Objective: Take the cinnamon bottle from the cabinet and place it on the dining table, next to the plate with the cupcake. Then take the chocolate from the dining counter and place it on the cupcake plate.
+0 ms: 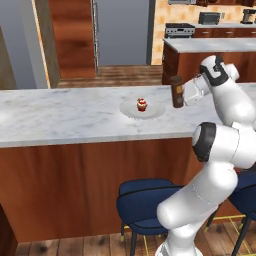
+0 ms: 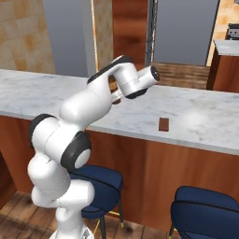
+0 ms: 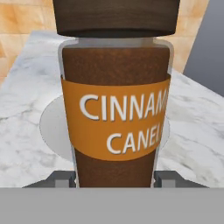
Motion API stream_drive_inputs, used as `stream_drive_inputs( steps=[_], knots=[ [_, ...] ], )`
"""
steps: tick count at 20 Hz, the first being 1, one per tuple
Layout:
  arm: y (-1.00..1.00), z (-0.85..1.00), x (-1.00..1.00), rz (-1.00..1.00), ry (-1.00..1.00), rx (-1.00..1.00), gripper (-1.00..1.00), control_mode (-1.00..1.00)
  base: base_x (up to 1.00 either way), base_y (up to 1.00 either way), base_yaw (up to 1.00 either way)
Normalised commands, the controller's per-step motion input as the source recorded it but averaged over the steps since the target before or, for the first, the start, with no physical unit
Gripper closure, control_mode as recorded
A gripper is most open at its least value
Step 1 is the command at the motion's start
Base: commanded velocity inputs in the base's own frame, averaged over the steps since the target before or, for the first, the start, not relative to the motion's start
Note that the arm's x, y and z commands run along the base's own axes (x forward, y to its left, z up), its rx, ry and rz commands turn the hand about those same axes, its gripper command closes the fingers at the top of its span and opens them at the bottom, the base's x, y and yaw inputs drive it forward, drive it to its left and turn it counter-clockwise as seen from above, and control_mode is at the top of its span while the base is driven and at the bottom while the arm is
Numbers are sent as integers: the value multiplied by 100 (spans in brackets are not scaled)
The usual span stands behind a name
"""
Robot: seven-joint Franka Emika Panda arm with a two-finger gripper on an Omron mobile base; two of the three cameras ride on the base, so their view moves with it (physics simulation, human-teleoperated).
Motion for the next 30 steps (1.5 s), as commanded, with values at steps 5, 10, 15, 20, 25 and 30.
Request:
stream_drive_inputs(
  steps=[5, 10, 15, 20, 25, 30],
  knots=[
    [-13, -16, 53, 3, 0, 3, 100, -100, 0, 0, 0],
    [-12, -19, 46, 6, 0, 3, 100, -100, 0, 0, 0],
    [-1, -21, 38, 8, 0, 7, 100, -100, 0, 0, 0],
    [-6, -17, 42, 5, 0, 7, 100, -100, 0, 0, 0],
    [-2, -19, 38, 0, 2, 3, 100, -100, 0, 0, 0],
    [3, -33, 22, 0, 0, 0, 100, -100, 0, 0, 0]
  ],
)
